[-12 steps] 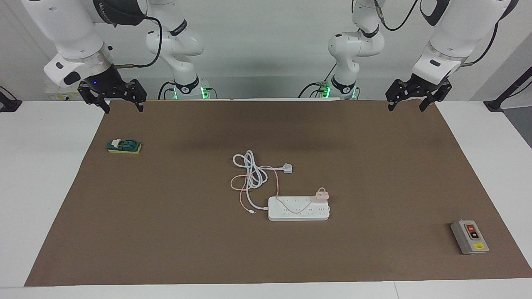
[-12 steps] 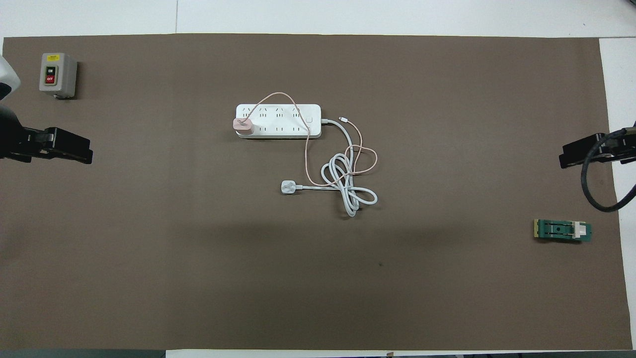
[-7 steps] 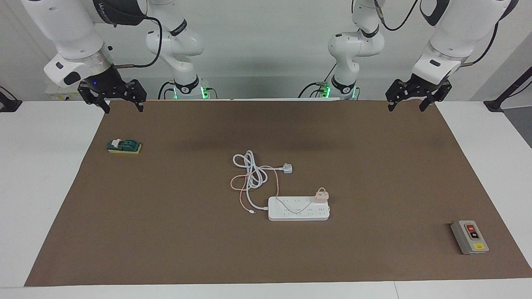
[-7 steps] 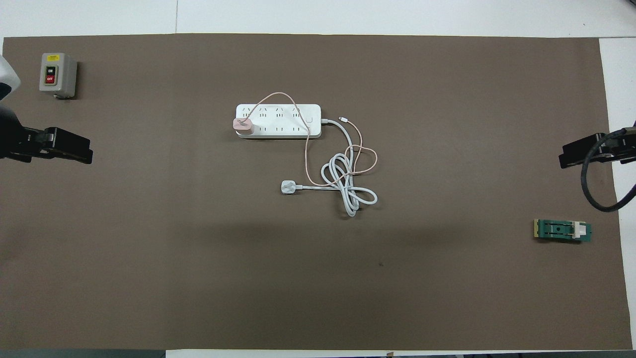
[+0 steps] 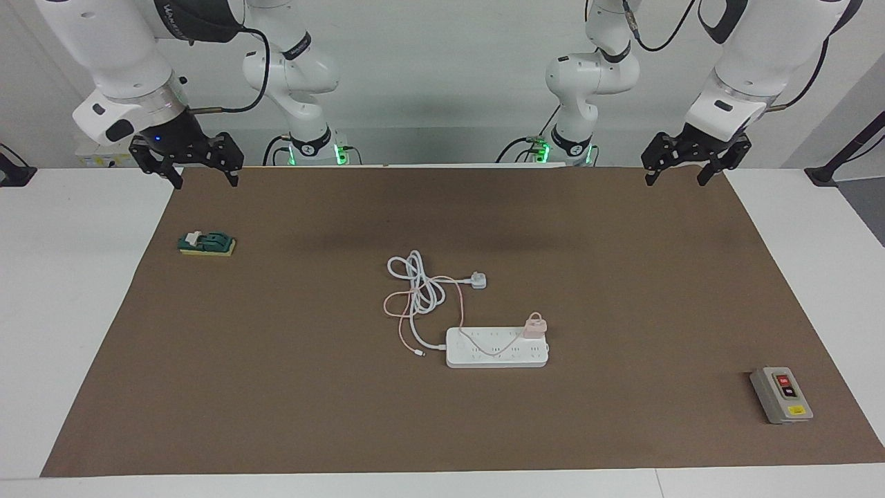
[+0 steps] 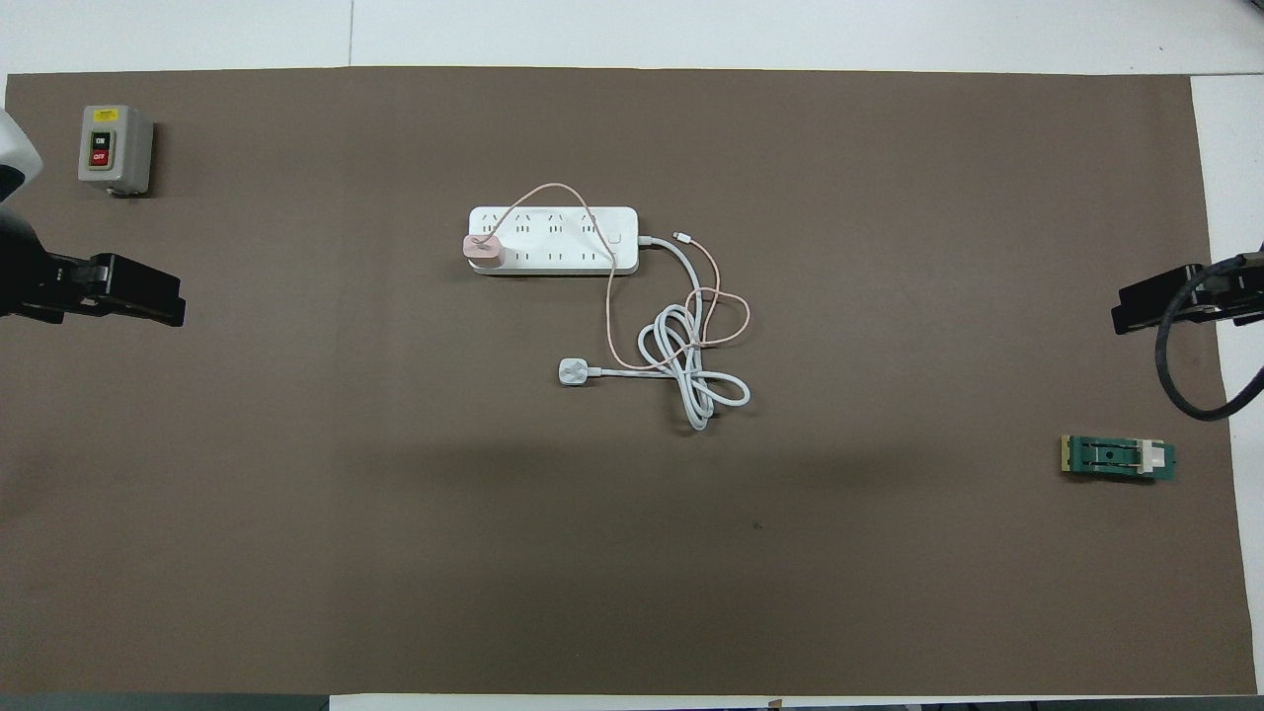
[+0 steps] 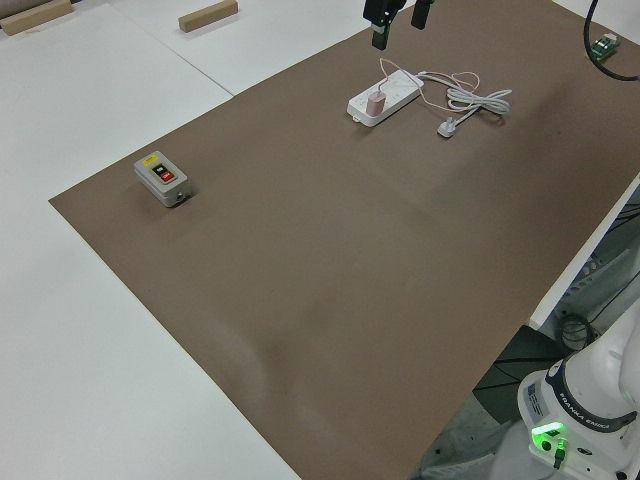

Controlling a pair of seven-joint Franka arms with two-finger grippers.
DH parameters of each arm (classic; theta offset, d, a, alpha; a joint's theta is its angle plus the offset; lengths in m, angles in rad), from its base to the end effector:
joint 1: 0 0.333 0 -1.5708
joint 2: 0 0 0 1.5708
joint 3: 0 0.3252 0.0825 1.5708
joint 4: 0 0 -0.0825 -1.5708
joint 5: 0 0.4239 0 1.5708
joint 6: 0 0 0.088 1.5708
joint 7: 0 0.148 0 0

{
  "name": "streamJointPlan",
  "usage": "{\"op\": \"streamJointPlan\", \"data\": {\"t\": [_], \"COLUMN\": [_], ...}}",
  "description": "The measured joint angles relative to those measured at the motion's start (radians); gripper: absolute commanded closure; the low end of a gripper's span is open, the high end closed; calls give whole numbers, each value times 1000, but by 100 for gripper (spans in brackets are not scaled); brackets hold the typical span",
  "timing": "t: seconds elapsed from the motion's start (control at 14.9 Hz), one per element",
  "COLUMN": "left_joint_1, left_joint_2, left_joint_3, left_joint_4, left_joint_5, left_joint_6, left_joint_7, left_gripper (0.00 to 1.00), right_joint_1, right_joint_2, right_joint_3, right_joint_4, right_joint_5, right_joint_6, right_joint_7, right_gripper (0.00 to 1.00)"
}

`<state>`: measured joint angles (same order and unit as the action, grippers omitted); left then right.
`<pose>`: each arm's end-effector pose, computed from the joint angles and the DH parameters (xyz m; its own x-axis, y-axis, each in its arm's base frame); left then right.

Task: Unplug charger and place it aside

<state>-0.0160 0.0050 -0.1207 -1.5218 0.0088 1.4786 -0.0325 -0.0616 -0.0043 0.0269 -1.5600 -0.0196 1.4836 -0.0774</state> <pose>0.5795 -0.0782 0.6068 0.9935 -0.1031 -0.0479 -0.1037 -0.9946 -0.0098 0.5804 -0.0232 0.5935 0.9965 0.0411 -0.0733 0.0422 -0.9990 0.0141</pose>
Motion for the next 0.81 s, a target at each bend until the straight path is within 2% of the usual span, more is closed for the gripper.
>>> {"op": "streamJointPlan", "data": {"t": [0.4, 0.67, 0.81], "left_joint_1": [0, 1, 11], "left_joint_2": [-4, -9, -9], "left_joint_3": [-1, 0, 0], "left_joint_4": [-17, -28, -33], "left_joint_5": [0, 0, 0], "left_joint_6": [0, 0, 1], "left_joint_7": [0, -28, -118], "left_gripper": [0, 0, 0], "right_joint_1": [0, 38, 75], "right_joint_2": [0, 1, 5], "right_joint_3": [0, 4, 6], "right_joint_4": [0, -22, -52], "right_joint_5": [0, 18, 57], "right_joint_6": [1, 40, 68], "right_joint_7": [44, 258, 411], "right_gripper": [0, 0, 0]}}
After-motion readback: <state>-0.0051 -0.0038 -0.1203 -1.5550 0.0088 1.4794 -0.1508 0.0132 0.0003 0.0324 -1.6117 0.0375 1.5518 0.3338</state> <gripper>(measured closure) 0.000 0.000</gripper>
